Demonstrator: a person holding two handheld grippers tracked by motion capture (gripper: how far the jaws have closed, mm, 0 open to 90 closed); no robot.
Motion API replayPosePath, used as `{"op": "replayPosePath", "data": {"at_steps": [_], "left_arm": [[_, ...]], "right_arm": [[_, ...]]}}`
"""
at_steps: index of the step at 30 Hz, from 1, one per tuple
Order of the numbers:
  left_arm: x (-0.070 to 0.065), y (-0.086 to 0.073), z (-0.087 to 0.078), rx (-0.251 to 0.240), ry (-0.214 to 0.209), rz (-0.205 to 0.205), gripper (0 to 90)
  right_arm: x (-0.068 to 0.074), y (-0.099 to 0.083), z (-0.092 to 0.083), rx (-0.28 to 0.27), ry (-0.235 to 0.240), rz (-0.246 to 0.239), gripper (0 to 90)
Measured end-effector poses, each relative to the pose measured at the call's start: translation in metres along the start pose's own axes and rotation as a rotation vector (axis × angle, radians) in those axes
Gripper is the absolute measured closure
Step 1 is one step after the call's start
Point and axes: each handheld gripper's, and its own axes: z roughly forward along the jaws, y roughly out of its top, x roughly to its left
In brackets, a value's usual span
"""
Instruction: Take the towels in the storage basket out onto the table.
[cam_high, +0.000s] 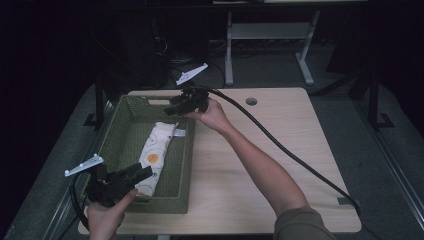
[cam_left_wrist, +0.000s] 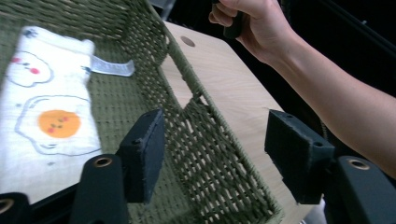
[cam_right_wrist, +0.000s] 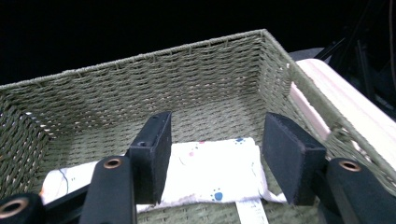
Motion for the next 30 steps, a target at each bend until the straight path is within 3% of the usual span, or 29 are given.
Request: {"op": "replayPosePath", "data": {"at_steps": [8,14,18,21,24,26,30], "left_arm": [[0.001,0.011,0.008,0.029,-0.065,-0.059,33.9],[-0.003,0.018,0.015,0.042,-0.09,-0.053,32.3],[-0.004,0.019,0.018,0.053,-0.09,-0.055,29.9],[-0.005,0.022,0.019,0.055,-0.09,-0.049,30.0],[-0.007,0.024,0.02,0.061,-0.087,-0.053,30.0],[-0.007,0.024,0.021,0.063,-0.084,-0.047,29.7],[-0.009,0.025,0.023,0.067,-0.09,-0.05,29.7]], "right_arm": [[0.004,-0.007,-0.023,-0.026,-0.027,-0.011,36.5],[0.008,-0.011,-0.036,-0.022,-0.057,-0.037,32.1],[0.008,-0.015,-0.042,-0.002,-0.063,-0.039,30.5],[0.008,-0.018,-0.047,-0.031,-0.083,-0.052,31.1],[0.006,-0.024,-0.05,-0.003,-0.088,-0.044,29.5],[0.006,-0.027,-0.053,-0.018,-0.095,-0.055,30.5],[0.004,-0.034,-0.061,-0.001,-0.102,-0.032,29.6]]}}
